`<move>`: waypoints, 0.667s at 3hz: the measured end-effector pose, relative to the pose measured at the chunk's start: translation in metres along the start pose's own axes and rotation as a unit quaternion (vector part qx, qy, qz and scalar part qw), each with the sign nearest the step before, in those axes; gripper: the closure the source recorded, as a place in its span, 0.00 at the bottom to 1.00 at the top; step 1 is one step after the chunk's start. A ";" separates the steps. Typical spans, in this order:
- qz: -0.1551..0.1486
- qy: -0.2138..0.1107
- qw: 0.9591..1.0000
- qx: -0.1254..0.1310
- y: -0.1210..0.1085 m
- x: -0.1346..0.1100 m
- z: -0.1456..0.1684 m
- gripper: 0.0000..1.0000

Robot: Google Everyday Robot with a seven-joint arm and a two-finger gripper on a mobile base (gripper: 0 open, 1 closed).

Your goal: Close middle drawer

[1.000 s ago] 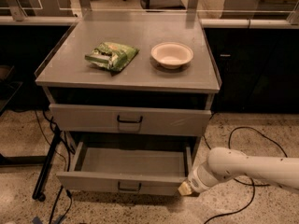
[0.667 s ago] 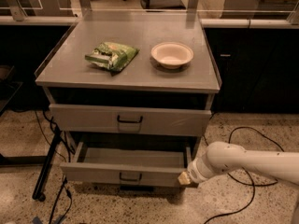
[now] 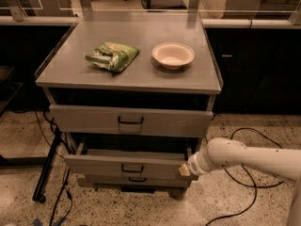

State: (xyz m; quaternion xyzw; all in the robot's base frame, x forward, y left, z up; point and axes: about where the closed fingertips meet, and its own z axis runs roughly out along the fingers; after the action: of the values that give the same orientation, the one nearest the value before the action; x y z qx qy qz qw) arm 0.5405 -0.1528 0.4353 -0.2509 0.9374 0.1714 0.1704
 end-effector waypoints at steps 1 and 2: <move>0.000 0.000 1.000 0.000 0.000 0.000 0.000 1.00; 0.045 -0.016 0.999 0.023 -0.022 -0.011 0.014 1.00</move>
Offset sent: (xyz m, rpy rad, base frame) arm 0.0367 -0.0144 -0.0269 -0.0044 -0.0030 -0.1882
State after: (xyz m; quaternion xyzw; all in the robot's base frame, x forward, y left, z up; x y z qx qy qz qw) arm 0.5641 -0.1604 0.4219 -0.2014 0.9486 0.1614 0.1832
